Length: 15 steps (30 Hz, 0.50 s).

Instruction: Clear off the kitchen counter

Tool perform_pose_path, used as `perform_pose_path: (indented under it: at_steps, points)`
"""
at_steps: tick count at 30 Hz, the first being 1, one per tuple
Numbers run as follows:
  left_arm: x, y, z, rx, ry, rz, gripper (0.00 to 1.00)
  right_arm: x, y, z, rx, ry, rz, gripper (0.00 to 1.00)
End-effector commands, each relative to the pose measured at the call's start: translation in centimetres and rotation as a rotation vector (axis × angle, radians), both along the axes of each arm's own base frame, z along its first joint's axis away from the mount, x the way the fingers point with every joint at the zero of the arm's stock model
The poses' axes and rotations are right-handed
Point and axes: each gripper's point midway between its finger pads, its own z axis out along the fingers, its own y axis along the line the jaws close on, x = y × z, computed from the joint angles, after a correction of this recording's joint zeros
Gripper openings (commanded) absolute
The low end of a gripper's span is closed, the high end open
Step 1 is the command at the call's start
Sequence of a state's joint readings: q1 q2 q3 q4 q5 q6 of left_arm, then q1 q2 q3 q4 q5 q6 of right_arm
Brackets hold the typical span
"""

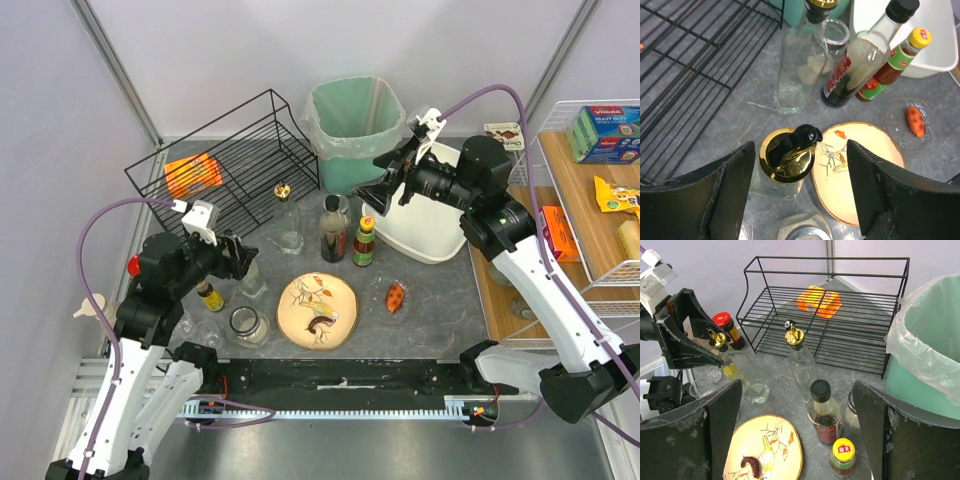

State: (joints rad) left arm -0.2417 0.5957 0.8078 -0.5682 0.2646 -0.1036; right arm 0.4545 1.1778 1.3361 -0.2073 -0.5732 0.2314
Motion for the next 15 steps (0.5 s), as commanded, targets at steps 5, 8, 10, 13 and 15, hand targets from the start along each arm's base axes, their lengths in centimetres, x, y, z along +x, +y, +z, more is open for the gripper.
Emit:
perform_pose_path:
  at_steps: [5, 8, 10, 13, 15]
  points:
    - [1.8, 0.2, 1.5, -0.04, -0.131, 0.044, 0.65, 0.0, -0.7, 0.7, -0.007, -0.059, -0.037, 0.98]
    - [2.0, 0.2, 0.7, -0.036, -0.115, 0.044, 0.65, 0.1, -0.8, 0.7, -0.015, -0.06, -0.046, 0.98]
    - [2.1, 0.3, 0.2, -0.034, -0.106, 0.057, 0.67, 0.1, -0.9, 0.8, -0.018, -0.065, -0.047, 0.98]
    - [2.7, 0.6, 0.0, -0.045, -0.119, 0.086, 0.67, 0.2, -1.1, 0.8, -0.028, -0.073, -0.059, 0.98]
    - [3.0, 0.8, 0.1, -0.057, -0.134, 0.109, 0.61, 0.3, -1.3, 0.7, -0.034, -0.073, -0.072, 0.98]
